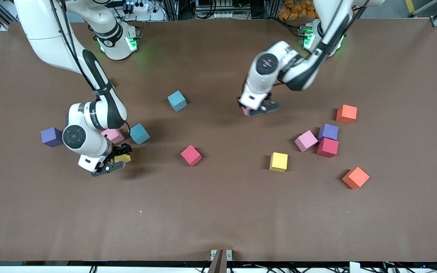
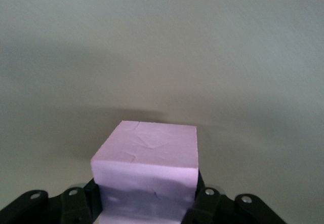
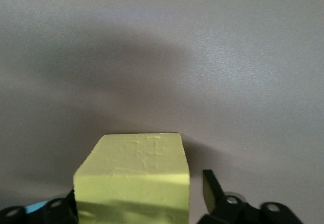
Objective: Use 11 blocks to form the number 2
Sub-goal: 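Carry the lavender cube to the table middle with the left gripper and release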
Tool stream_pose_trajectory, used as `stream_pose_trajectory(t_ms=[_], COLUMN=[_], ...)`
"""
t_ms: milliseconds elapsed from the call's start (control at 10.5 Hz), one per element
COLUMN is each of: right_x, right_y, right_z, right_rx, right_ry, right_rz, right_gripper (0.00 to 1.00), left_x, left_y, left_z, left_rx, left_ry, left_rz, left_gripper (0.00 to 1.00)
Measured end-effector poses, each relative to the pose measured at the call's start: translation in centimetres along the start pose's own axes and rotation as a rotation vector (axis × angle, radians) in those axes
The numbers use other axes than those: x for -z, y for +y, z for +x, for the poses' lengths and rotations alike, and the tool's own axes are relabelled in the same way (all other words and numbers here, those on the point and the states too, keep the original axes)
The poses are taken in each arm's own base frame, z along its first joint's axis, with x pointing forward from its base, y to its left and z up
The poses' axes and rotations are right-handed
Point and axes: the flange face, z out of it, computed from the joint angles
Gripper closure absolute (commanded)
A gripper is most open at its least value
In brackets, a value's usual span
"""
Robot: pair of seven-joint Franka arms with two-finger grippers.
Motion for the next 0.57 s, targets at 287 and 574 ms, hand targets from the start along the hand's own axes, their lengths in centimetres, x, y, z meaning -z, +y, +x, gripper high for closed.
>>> stream_pose_trajectory(t_ms=[287, 574], right_x=[0.8, 5.8], right_y=[-1.0, -2.0], right_z=[0.4, 0.3], right_rx=[0.010, 0.007], right_ry=[0.018, 0.035], right_rz=[0.010, 0.041], right_gripper=[1.00, 1.00], left_x=[-0.7, -2.6], left_y=[5.1, 8.0], left_z=[-6.7, -9.6], left_rx=[-0.140, -0.258], left_ry=[-0.028, -0.070], left_rz=[0.020, 0.035], left_gripper=[1.00, 0.99])
